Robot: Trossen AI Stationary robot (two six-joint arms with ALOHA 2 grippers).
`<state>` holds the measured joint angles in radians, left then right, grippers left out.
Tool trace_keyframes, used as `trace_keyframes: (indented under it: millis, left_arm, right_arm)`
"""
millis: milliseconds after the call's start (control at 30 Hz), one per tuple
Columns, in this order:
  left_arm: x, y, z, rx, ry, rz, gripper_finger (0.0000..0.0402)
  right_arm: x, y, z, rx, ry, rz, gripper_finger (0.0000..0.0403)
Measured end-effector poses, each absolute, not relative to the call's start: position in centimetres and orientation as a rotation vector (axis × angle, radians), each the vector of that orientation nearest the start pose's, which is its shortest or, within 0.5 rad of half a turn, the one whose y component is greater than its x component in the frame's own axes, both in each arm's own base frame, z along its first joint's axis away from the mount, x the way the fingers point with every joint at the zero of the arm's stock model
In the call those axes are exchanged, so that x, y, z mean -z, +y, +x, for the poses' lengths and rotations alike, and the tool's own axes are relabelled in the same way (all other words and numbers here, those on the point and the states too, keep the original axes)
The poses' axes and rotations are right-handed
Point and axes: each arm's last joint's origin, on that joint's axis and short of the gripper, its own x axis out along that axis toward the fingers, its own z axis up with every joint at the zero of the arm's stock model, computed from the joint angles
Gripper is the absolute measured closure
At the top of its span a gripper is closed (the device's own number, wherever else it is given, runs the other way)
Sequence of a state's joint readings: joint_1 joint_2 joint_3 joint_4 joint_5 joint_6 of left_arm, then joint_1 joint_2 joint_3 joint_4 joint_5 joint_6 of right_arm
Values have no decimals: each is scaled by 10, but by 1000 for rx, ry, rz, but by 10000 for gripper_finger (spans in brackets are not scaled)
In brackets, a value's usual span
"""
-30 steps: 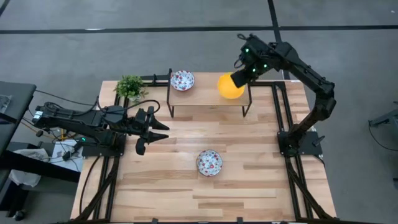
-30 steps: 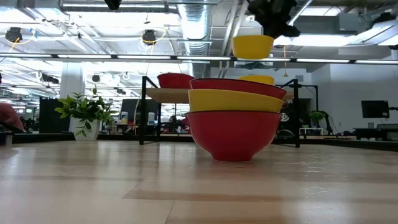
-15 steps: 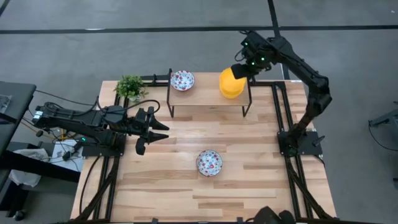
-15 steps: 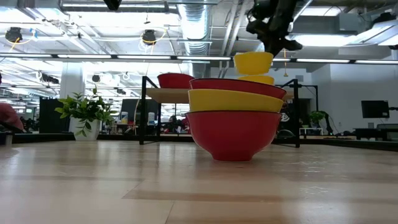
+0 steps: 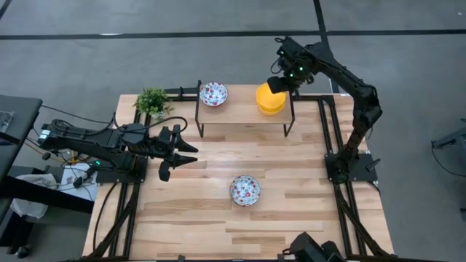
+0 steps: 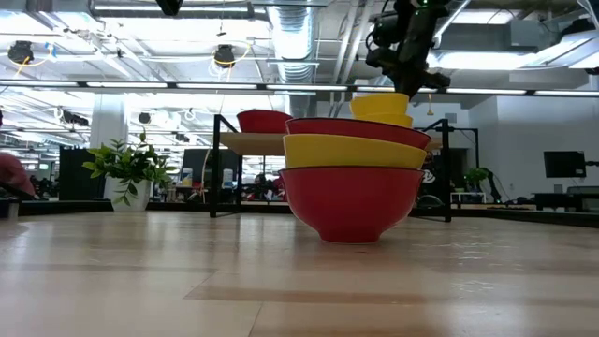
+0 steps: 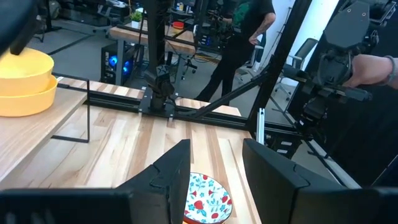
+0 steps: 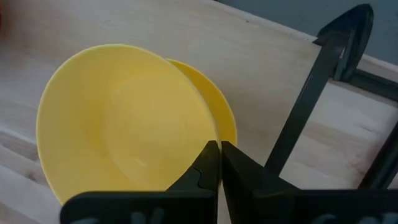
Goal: Pick & Place Mini bowls
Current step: Stack the yellow bowl on top of the other yellow bowl on the shelf
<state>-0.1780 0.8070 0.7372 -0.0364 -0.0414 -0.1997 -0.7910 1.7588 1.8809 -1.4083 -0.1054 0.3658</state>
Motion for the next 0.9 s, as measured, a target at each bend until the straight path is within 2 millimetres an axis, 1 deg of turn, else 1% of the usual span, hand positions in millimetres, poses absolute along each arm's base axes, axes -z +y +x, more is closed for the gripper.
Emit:
trace_keyframes:
  millis: [167,633,733,900]
  left_arm:
    - [-327,-31,179,125,119,-188,256]
    - [-327,-31,179,125,119,-187,256]
    - [-327,-31,179,125,119,-187,256]
    - [-327,-31,179,125,119,-187,256]
  right_arm:
    - [-361,-236,236,809,1060,866,403]
    - [-360,-232,233,807,1106,869,399]
    - [-360,-231,235,804,1107,860,379]
    - [-360,-232,235,820,1106,846,328]
